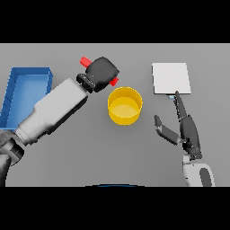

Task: Pick up the red beaker and tilt it to pour out 1 green nut into yellow bowl. Pick up the yellow bowl and place it on the metallic measuring scale.

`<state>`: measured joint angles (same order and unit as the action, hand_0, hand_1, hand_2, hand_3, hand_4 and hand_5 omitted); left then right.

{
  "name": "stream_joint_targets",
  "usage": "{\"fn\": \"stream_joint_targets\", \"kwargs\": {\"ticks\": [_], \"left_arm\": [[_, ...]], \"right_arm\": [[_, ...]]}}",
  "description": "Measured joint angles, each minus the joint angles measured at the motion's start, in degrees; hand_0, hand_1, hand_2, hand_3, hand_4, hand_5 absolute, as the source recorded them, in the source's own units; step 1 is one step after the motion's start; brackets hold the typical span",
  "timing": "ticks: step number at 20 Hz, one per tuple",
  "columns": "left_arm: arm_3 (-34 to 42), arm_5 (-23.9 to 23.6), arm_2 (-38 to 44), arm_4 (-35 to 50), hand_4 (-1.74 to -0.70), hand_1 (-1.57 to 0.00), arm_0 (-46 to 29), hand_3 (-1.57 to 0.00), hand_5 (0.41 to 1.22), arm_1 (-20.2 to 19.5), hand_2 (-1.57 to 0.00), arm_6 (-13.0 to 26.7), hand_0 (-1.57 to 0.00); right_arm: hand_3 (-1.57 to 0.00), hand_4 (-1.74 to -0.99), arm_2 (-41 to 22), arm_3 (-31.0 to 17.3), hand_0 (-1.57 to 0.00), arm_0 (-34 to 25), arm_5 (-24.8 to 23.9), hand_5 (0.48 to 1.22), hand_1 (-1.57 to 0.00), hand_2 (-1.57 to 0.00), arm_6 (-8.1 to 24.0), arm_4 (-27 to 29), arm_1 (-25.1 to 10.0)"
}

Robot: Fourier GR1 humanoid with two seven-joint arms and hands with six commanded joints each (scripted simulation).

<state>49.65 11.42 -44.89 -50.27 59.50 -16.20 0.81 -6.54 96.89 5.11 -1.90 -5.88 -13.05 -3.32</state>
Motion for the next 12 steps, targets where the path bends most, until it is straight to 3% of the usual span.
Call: {"fn": "stream_joint_targets", "kwargs": {"ticks": [8, 12], "left_arm": [[-5.86, 6.04, -11.06, -6.24, -1.73, -1.57, 8.53, -1.57, 1.220, 1.98, -1.57, -1.78, -1.57], [-8.11, 4.18, -16.73, -9.30, -1.74, -1.57, 11.23, -1.57, 1.221, 2.44, -1.57, -4.76, -1.57]], "right_arm": [[0.00, -1.188, 0.52, -0.33, 0.00, -0.52, -1.27, 0.647, 0.00, 0.00, -0.67, -0.87, -0.20], [0.00, -1.179, 0.53, 0.38, 0.00, -0.30, -1.54, 0.627, 0.00, 0.00, 0.23, -0.62, 0.26]]}}
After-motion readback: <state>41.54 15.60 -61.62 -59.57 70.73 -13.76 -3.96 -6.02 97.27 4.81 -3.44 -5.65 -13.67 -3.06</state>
